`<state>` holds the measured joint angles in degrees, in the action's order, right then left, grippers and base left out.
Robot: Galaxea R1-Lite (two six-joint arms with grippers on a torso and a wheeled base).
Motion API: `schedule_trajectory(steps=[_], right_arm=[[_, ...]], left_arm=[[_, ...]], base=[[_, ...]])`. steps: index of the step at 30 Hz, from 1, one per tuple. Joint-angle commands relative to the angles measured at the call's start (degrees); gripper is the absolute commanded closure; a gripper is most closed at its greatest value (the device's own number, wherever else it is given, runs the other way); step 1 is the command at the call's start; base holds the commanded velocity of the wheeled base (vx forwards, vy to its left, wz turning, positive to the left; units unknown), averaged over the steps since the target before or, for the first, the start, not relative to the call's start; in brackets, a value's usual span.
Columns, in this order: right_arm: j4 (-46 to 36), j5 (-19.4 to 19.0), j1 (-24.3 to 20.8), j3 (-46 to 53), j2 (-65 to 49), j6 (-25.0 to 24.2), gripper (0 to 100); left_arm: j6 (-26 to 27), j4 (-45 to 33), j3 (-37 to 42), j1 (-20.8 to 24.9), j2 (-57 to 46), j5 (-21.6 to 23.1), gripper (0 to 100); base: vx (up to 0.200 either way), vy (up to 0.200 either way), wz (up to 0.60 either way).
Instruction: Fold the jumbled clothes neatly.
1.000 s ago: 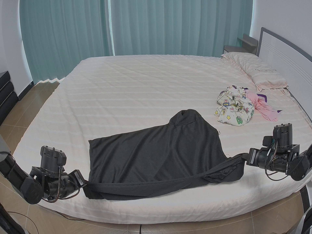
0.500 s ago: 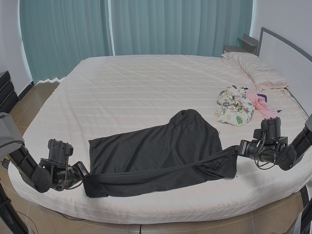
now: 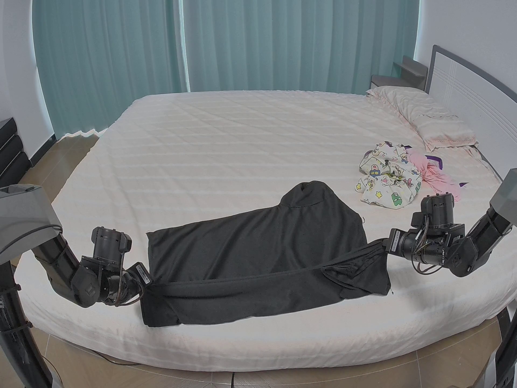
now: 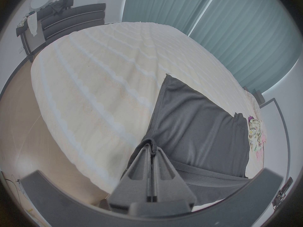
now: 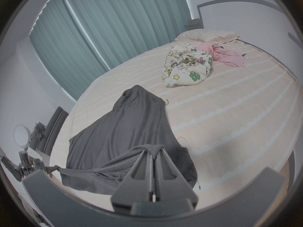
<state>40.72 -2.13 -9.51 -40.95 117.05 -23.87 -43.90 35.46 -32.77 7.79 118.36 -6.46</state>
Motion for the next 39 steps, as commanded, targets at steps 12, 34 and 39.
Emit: schedule_trajectory(steps=[12,34,39], right_arm=[[0.1,1.0,0.3,-5.8,7.5,-5.7,100],[0.2,0.9,3.6,-7.8,9.2,-13.9,0],[0.2,-1.9,6.6,-0.7,5.9,-14.1,0]], left_arm=[[-0.1,0.0,-7.4,-1.3,7.3,0.5,100],[-0.5,-0.7,-8.6,-3.6,5.9,1.3,0],[0.2,-0.1,1.2,-5.0,-2.7,13.1,0]], base=[[0.0,0.0,0.0],[0.0,0.0,0.0],[0.0,0.0,0.0]])
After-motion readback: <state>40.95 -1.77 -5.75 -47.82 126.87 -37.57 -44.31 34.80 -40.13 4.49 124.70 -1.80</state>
